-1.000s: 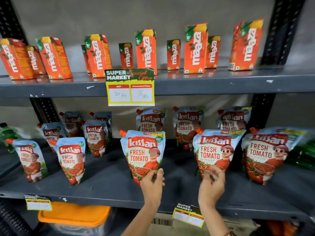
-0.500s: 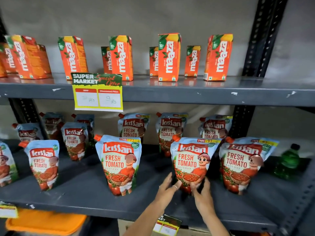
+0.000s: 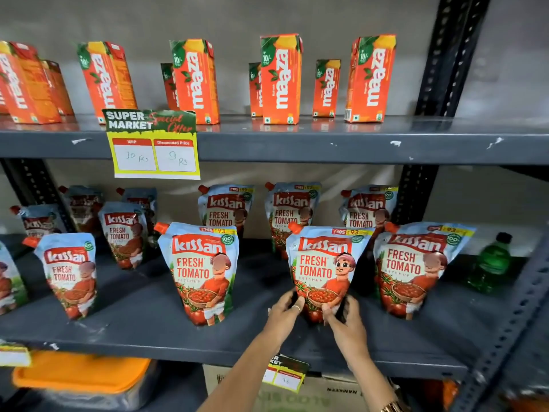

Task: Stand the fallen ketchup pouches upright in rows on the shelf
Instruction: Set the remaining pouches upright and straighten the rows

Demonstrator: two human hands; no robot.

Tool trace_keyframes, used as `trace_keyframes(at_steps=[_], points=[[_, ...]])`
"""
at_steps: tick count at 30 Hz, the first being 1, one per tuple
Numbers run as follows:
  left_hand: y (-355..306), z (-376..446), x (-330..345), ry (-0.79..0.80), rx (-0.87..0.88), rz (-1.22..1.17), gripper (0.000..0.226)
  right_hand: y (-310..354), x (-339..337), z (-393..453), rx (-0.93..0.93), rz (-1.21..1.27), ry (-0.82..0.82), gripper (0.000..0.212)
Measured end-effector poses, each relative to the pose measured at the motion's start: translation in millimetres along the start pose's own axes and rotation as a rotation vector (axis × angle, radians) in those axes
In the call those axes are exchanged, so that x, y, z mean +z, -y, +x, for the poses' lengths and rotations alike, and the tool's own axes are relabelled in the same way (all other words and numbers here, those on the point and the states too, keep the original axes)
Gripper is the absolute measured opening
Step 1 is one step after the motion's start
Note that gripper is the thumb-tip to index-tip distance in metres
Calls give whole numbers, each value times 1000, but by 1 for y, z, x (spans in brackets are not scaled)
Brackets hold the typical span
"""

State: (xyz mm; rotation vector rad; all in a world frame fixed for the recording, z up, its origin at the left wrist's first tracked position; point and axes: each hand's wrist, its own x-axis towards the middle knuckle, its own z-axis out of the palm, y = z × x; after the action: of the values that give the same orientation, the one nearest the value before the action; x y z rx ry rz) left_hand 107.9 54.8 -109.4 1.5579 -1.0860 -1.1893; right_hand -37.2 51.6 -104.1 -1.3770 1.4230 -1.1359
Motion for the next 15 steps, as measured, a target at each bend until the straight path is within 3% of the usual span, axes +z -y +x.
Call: trace_keyframes(at_steps=[5,9,15], points=[[-14,-25,-11,-42,53,-55,38,-2,2,-9,-19,-83,44,57],[-8,-29,-21,-103,57,-88,33,0,2,-14,-55,-72,98,43],[-8,-31,-26,-137,68,-144,13,1,2,-17,-102,-28,105,34]])
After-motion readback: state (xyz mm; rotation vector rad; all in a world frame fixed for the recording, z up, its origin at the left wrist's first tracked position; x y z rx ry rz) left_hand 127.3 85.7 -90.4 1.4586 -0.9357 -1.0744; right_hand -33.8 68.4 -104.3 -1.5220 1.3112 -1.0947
